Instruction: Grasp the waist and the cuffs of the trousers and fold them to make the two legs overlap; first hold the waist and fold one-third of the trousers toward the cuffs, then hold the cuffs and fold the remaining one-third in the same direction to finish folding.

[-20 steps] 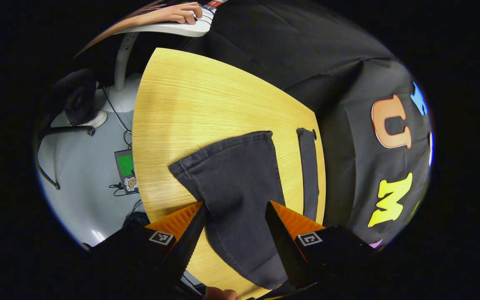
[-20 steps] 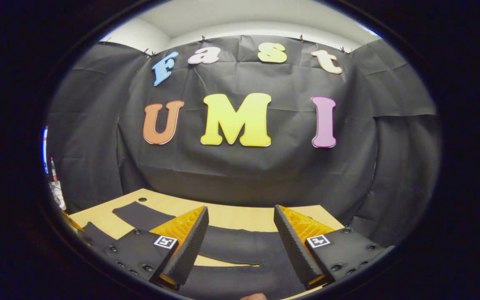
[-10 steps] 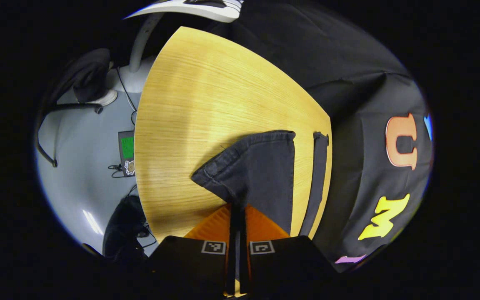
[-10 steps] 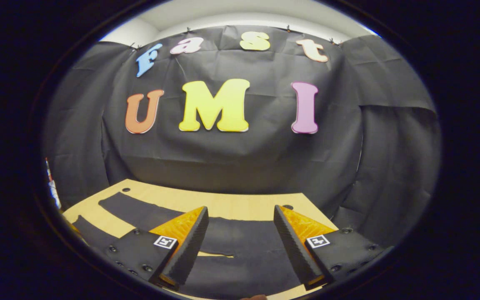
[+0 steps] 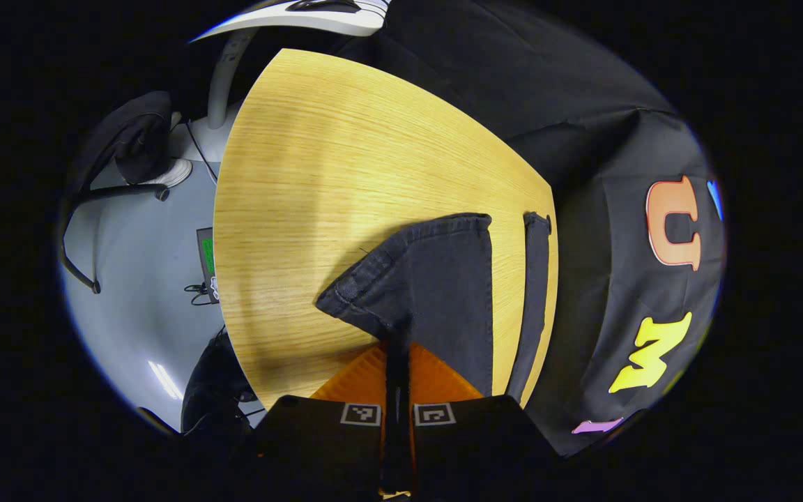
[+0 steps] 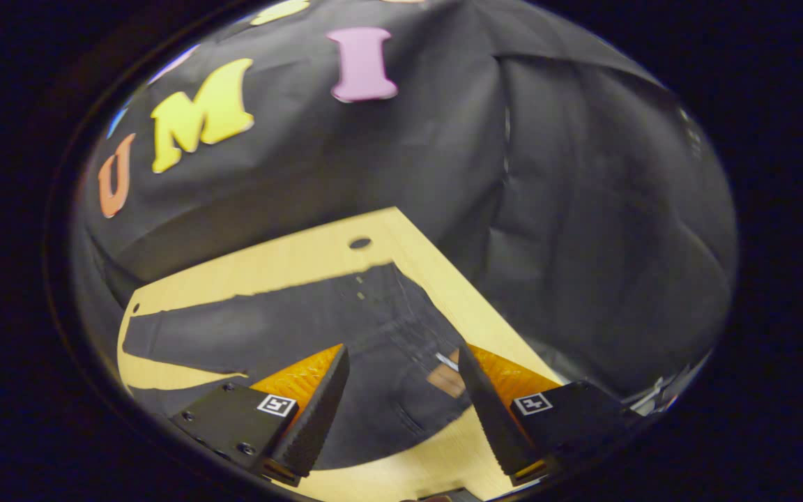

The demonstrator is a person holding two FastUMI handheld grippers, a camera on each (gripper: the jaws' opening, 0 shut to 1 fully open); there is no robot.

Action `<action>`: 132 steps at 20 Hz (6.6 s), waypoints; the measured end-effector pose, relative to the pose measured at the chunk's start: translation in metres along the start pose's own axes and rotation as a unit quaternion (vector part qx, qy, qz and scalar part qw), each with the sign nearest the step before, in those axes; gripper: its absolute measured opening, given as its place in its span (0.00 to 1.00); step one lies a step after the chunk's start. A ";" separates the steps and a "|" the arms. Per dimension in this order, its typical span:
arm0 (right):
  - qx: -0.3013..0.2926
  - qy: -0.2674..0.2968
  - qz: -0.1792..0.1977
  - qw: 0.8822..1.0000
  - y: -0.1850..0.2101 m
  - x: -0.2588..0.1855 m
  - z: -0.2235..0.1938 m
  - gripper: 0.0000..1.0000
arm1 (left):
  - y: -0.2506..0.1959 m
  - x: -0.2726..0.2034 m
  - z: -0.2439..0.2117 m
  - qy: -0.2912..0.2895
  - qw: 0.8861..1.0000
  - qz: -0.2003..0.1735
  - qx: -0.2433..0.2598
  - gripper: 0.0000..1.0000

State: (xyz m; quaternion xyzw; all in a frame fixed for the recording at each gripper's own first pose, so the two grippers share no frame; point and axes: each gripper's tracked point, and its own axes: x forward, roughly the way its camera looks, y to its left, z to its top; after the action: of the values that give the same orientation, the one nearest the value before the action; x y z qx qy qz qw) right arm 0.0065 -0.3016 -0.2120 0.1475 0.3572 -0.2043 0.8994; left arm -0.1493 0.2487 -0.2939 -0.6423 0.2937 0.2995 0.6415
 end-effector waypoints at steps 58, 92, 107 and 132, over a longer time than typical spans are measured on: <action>0.374 0.021 0.225 0.899 0.120 0.024 0.127 0.02 | -0.243 0.059 0.060 -0.011 0.996 -0.080 0.043 0.03; 0.257 0.007 0.217 0.942 0.208 0.141 0.144 0.98 | -0.377 0.205 0.050 -0.059 0.940 -0.085 0.325 0.99; 0.253 0.001 0.161 0.954 0.094 0.069 0.100 0.98 | -0.459 -0.037 -0.092 -0.240 0.703 -0.314 0.592 0.98; 0.464 0.082 0.148 0.870 0.111 0.139 0.026 0.82 | -0.370 -0.091 -0.098 -0.236 0.737 -0.260 0.577 0.98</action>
State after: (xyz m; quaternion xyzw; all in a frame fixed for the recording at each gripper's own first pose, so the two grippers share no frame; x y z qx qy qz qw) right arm 0.1658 -0.2520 -0.2787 0.6152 0.2678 -0.1978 0.7146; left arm 0.0741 0.1521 0.0154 -0.1089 0.0710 0.0366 0.9908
